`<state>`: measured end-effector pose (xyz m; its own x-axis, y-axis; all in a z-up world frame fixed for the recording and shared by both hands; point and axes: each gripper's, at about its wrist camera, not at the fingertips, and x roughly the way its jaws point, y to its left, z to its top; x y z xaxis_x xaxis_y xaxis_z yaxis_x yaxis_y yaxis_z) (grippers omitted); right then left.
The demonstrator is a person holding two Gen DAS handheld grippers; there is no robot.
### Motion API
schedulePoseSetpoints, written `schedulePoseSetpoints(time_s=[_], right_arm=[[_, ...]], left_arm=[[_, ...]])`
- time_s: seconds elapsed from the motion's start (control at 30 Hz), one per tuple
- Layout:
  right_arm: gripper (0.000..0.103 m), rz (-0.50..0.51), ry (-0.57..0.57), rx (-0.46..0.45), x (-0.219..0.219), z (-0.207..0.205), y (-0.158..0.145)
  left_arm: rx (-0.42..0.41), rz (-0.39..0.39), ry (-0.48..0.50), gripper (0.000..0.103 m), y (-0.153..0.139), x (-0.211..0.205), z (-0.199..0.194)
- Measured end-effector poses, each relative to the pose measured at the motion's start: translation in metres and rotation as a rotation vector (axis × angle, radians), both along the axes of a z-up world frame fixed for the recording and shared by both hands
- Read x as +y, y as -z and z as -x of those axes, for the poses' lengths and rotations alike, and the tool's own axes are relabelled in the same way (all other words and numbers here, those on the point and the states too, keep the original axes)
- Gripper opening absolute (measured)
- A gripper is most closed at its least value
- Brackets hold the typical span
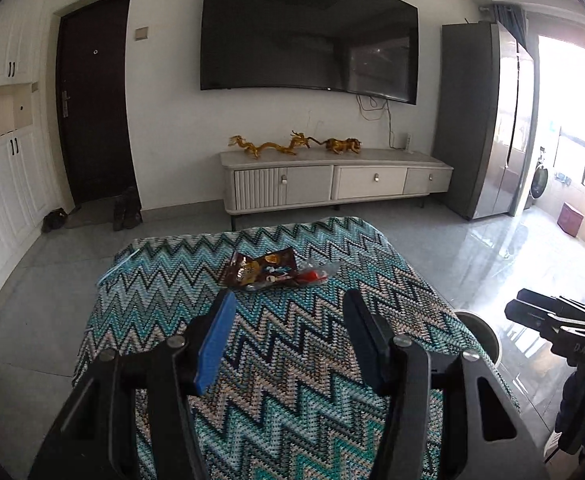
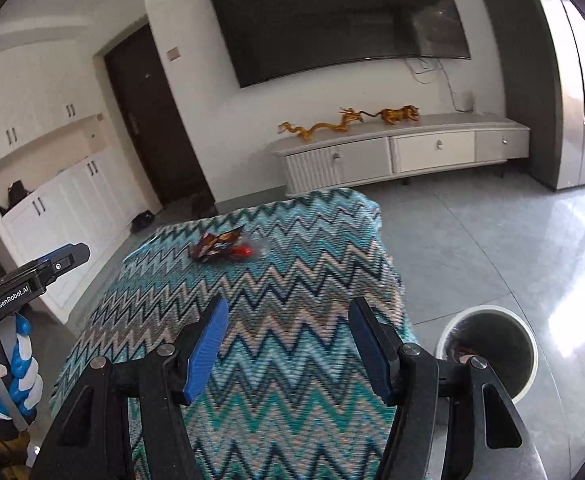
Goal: Collect trash
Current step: 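Move both open tools back toward the table, then bring both open tools toward the brown chip bag on the table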
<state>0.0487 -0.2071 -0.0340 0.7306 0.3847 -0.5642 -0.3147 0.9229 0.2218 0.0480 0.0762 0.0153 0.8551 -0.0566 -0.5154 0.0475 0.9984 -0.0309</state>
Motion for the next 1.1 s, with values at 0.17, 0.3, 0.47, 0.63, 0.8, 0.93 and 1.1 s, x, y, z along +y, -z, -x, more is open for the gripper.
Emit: schedulePoseSetpoints(time_s=[0.17,0.3,0.47,0.63,0.8,0.93,1.1], right_arm=[[0.060,0.043,-0.054,-0.008,0.035,0.004,-0.007],[0.060,0.073,-0.089,-0.007,0.056,0.006,-0.009],[0.060,0.099,-0.122,0.007,0.073,0.005,-0.004],[0.060,0.114,-0.140,0.035,0.082,-0.002,0.007],[0.060,0.116,-0.145,0.065,0.083,-0.011,0.019],[0.060,0.121,-0.142,0.089,0.082,-0.019,0.027],[0.060,0.126,-0.145,0.116,0.084,-0.034,0.039]], left_arm=[[-0.031,-0.007,-0.042,0.054,0.000,0.021,0.018],[-0.046,0.002,-0.073,0.054,0.002,0.036,0.025],[-0.043,0.009,-0.096,0.054,0.007,0.049,0.025],[-0.017,0.012,-0.101,0.054,0.017,0.055,0.018],[0.006,0.006,-0.095,0.054,0.029,0.054,0.007],[0.023,0.005,-0.096,0.054,0.039,0.055,-0.004],[0.037,0.000,-0.101,0.054,0.048,0.056,-0.017]])
